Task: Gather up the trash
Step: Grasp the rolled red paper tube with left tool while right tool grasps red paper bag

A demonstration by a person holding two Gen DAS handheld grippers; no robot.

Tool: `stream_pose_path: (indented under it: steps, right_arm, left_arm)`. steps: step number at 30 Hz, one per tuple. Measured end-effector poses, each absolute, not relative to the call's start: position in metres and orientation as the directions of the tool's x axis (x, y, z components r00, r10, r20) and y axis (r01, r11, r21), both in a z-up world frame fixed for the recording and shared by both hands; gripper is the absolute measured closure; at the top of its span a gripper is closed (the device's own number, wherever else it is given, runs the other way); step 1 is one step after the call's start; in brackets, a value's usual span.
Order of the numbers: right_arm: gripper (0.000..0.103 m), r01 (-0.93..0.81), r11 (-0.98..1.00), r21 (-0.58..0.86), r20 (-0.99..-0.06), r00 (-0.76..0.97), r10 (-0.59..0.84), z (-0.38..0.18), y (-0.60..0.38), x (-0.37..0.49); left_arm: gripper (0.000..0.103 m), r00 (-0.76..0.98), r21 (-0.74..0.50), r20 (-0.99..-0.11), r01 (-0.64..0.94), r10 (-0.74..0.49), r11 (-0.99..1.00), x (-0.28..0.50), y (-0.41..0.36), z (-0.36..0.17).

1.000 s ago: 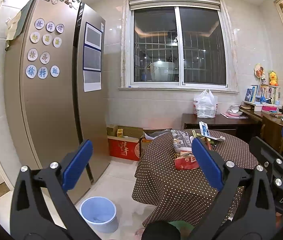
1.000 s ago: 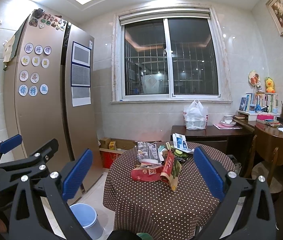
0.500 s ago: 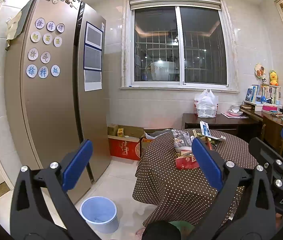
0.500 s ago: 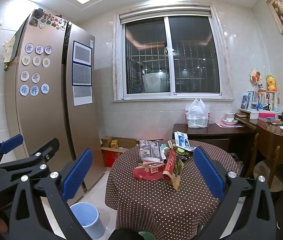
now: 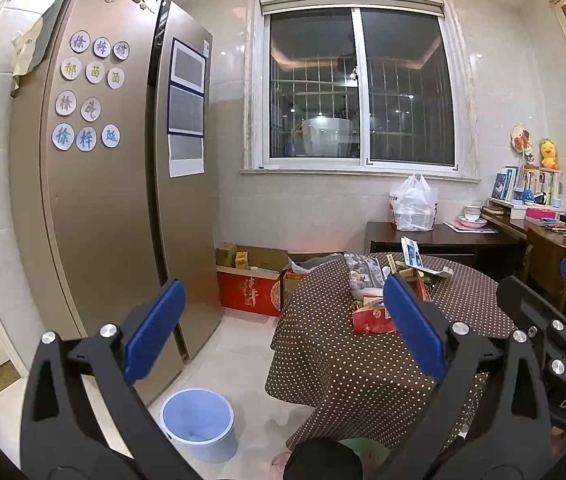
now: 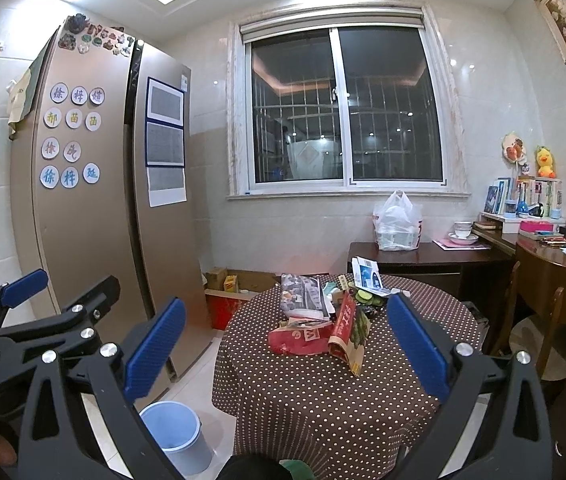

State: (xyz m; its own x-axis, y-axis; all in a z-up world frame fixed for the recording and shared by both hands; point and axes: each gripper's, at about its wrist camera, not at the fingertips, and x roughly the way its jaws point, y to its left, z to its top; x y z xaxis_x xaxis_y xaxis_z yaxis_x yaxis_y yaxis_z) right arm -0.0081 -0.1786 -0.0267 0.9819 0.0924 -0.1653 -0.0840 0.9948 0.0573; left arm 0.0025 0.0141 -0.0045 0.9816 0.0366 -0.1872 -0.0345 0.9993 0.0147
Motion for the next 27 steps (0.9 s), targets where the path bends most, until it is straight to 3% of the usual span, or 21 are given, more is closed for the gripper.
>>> stream_pose_path:
  steps: [12, 19, 24, 27]
  right_arm:
    - [0.004, -0.098, 0.988, 0.117, -0.224, 0.967, 0.122, -0.047, -0.196, 0.033]
    - [0.004, -0.021, 0.986, 0.168, -0.333, 0.940, 0.077, -0.084, -0.234, 0.076]
    - [0.004, 0.107, 0.973, 0.204, -0.414, 0.910, -0.013, -0.109, -0.276, 0.106]
    - [0.004, 0.170, 0.963, 0.208, -0.442, 0.895, -0.062, -0.123, -0.299, 0.120]
  left_arm:
    - [0.006, 0.966, 0.023, -0.255, -0.024, 0.029, 0.999, 0.042, 0.001, -0.021]
    - [0.006, 0.915, 0.040, -0.399, 0.079, -0.056, 0.996, 0.098, -0.038, -0.057]
    - [0.006, 0.839, -0.027, -0.522, 0.163, -0.153, 0.986, 0.144, -0.072, -0.087]
    - [0.006, 0.821, -0.045, -0.540, 0.191, -0.184, 0.981, 0.164, -0.093, -0.100]
